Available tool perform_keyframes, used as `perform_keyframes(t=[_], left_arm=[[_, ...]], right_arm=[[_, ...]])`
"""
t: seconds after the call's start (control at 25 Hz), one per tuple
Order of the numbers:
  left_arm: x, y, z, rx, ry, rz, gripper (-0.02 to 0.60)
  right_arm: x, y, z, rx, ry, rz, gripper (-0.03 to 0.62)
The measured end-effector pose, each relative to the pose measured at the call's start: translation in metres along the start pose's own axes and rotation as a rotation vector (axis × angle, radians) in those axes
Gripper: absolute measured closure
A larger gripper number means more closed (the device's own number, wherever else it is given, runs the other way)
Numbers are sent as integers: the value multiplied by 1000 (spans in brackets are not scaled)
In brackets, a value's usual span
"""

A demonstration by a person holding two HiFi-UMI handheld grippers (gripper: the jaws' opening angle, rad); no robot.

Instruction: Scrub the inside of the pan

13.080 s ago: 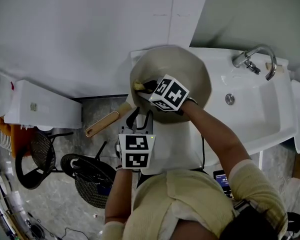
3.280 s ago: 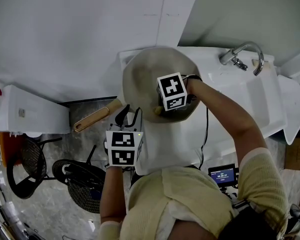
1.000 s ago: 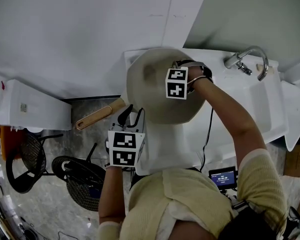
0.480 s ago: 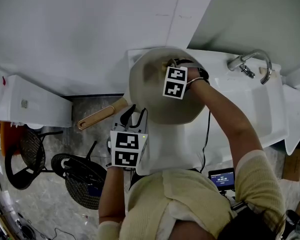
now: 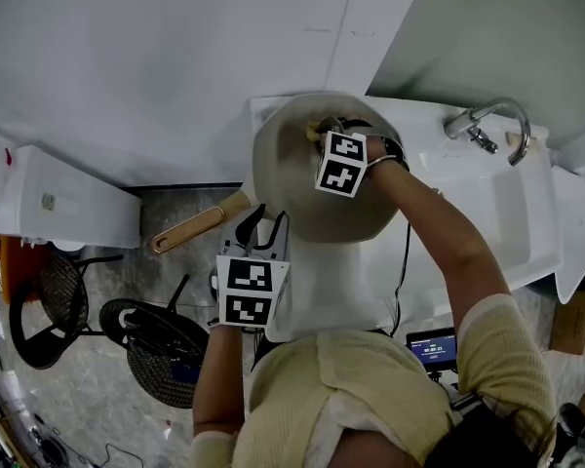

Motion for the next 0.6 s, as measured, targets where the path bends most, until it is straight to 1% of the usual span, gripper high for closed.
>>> perform_keyframes(t=[0.2,0.32,0.48,0.6], left_arm=[[0,1,0,2,-9,11,400],[0,1,1,-2,-9,16,400],[0,1,1,-2,-13,17,400],[1,1,1,1,-15,16,400]], right_arm=[[0,7,3,27,-5,-20,516],[0,14,4,74,-16,-75,516],[4,21,5,147,-53,-176,516],[8,24,7,182,-74,-216,516]])
Point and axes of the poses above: the fingertips, and each gripper's own axes: z backward along the fingers, y to its left, x out of its top, the point moved 1 cm from there along z, backward along the fingers, and after that the axes turned 5 degrees about z, right-handed, at the moved point
